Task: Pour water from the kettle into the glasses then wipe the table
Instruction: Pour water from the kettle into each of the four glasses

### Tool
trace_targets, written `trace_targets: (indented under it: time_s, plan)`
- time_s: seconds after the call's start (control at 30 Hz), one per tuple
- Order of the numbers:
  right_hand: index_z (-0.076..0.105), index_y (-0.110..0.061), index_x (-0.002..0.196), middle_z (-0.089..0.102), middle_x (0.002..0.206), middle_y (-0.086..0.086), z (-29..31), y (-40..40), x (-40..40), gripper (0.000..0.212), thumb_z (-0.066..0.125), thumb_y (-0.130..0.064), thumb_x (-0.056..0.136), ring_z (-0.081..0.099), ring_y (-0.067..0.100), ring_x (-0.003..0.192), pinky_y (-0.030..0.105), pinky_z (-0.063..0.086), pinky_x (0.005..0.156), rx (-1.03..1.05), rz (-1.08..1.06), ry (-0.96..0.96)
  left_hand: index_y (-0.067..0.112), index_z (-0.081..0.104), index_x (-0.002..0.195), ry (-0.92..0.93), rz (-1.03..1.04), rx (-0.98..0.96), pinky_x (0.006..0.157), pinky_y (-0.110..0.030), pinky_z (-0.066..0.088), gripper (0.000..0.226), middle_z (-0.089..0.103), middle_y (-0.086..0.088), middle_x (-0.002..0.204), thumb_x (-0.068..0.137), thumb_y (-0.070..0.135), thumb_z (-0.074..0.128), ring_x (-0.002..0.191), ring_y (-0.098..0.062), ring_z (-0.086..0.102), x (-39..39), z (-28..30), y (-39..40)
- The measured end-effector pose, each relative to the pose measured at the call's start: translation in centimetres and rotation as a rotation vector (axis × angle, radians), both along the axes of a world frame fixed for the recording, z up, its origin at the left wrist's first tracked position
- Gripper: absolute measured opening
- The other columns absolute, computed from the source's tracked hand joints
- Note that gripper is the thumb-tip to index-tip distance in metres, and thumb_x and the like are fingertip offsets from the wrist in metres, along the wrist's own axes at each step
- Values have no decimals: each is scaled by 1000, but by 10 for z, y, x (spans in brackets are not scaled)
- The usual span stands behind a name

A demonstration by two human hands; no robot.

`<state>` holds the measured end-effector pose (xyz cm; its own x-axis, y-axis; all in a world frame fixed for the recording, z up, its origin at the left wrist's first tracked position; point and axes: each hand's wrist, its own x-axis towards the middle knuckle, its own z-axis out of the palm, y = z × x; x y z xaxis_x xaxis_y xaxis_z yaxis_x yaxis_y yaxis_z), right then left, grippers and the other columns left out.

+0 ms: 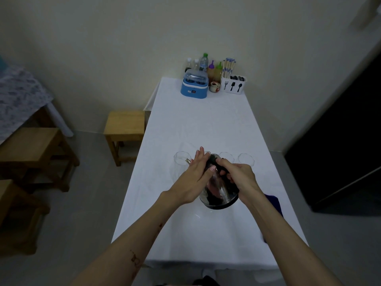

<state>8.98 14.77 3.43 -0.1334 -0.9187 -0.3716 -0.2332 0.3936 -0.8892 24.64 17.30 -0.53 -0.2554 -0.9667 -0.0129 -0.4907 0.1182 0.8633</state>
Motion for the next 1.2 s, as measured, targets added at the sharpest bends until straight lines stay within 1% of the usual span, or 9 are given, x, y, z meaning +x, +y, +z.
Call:
trace_targets:
  time_s: [0.17, 0.3, 0.63, 0.83, 1.2]
  plan:
    - [77, -9, 73, 74, 75, 3, -1, -1, 2, 40, 79, -49, 72, 65, 20, 75, 32, 49, 68, -3, 3, 3, 26, 4, 155, -1, 2, -2, 114, -20, -7, 64, -14, 10, 162, 101, 52, 24, 145, 2, -16, 2, -1, 0]
    - [75, -12, 67, 72, 72, 3, -2, -2, 2, 40, 79, -51, 69, 63, 20, 71, 32, 48, 67, -2, 4, 9, 26, 3, 155, -5, 3, 1, 114, -20, -6, 64, -14, 11, 162, 101, 52, 23, 145, 2, -16, 2, 0, 0]
    - [75, -11, 67, 71, 70, 2, -4, -1, 3, 38, 80, -49, 71, 61, 19, 69, 32, 47, 66, -14, 0, -12, 26, 3, 155, 3, 0, 0, 115, -21, -6, 64, -15, 10, 161, 101, 52, 24, 145, 2, -16, 3, -1, 0]
    - [74, -13, 62, 71, 67, 0, -7, -1, 1, 37, 80, -49, 68, 61, 20, 70, 33, 48, 69, -10, -6, -26, 25, 3, 155, 10, -3, 0, 116, -22, -7, 65, -15, 10, 161, 100, 52, 24, 145, 2, -17, 2, 0, 0]
    - [77, -13, 66, 72, 68, -1, -9, -2, 2, 37, 81, -50, 67, 63, 20, 73, 34, 49, 70, -10, -16, -36, 26, 3, 155, 3, -12, 3, 118, -25, -5, 65, -16, 11, 161, 100, 54, 24, 144, 3, -17, 3, 0, 0]
